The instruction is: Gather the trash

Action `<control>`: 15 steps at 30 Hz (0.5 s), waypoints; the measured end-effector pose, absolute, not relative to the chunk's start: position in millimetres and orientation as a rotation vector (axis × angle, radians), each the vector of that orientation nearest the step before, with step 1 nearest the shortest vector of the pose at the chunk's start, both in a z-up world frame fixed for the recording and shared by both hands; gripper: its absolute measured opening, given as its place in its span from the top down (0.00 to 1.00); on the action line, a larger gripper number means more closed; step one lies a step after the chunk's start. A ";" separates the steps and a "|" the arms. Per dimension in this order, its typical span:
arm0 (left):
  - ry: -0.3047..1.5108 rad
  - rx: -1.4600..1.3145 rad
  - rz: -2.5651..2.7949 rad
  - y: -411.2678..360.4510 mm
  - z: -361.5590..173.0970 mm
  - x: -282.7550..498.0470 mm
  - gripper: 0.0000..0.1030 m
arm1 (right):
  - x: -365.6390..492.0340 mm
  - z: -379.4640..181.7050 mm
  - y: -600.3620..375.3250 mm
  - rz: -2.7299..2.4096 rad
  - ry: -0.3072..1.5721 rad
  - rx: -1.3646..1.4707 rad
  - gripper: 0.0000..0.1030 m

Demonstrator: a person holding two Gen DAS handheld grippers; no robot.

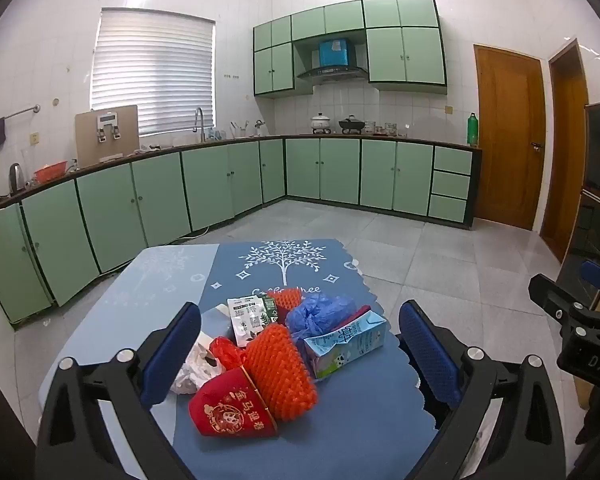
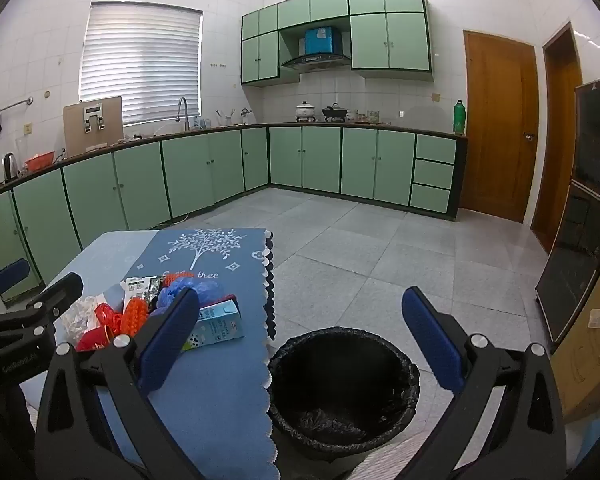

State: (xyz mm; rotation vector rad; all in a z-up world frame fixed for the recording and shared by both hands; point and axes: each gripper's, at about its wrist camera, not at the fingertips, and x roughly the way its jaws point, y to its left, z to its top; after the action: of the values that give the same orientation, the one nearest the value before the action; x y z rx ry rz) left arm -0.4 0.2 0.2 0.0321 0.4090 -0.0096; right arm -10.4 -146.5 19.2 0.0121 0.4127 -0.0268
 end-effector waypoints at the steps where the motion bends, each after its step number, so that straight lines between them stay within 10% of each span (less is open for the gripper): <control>1: 0.408 0.033 -0.009 0.2 0.3 -0.6 0.06 | -10.5 19.3 -146.5 -0.027 0.412 0.013 0.05; 15: 0.404 0.038 -0.008 -2.5 3.0 -1.7 0.06 | -10.7 19.8 -146.7 -0.027 0.409 0.013 0.05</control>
State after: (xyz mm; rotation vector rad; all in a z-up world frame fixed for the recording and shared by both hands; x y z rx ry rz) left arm -1.7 -2.5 3.0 0.0376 0.4036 -0.0077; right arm -10.7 -146.7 19.8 0.0129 0.4089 -0.0268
